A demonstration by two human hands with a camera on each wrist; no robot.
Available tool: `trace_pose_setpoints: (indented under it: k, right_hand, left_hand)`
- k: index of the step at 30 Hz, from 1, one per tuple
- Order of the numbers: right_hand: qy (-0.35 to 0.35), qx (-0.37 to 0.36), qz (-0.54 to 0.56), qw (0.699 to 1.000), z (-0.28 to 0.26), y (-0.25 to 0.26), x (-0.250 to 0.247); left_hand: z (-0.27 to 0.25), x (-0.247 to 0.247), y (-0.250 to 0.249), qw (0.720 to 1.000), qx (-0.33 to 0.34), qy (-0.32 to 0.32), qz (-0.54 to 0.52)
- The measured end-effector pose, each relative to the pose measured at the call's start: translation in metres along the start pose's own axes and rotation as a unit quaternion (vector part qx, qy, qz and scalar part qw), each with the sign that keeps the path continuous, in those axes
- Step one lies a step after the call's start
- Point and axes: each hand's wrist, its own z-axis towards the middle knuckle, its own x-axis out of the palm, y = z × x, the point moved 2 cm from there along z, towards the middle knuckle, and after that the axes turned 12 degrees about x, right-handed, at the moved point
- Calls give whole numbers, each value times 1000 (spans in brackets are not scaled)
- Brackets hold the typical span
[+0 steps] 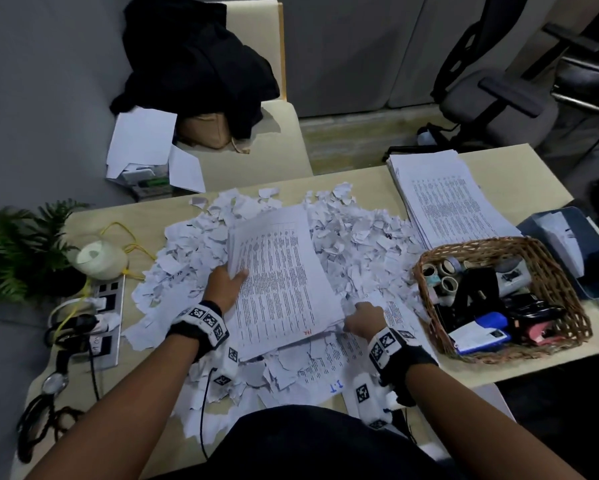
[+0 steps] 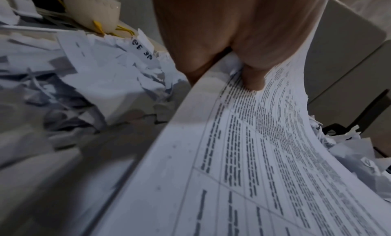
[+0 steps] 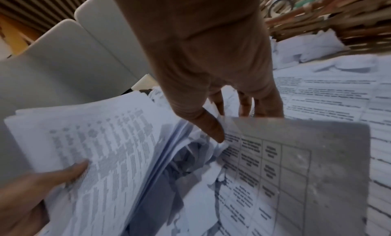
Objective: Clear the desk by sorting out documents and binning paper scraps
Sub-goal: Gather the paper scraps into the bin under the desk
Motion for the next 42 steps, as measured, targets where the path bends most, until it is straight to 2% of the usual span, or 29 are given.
trace_pose_setpoints:
  k: [4,6,12,15,18,23,27,33,39,42]
  right_hand:
    - [4,-21,-31,999,-1,9,11]
    - [11,-7,-25,1000,0,9,14]
    - [-57,-24,36,997,-16,6,14]
    - [-72,-44,37,996,-33,4,-5]
    - [-76,-73,38,994,-54,6,-39]
    - [-118,-126,6,985,-95,11,-96]
    - [-129,-190,-36,973,-135,25,-121]
    - [-202,-253,-78,943,-180,49,-136]
    - [-286,-289,-38,913,-207,63,-151]
    - [-304,-299,-26,904,-208,68,-152]
  left_hand:
    - [-2,-1,4,1000,-5,4,2]
    - [-1,-2,6,1000,-7,8,6]
    - [-2,-8,6,1000,6,24,5]
    - [-3,-13,7,999,2,35,6]
    - [0,-19,16,998,-4,62,5]
    - [6,-23,32,995,-13,98,8]
    - [3,-21,24,995,-5,94,-42]
    - [2,-22,25,991,-24,58,-118]
    - [0,-32,20,995,14,19,-95]
    - [2,-43,12,996,40,23,-72]
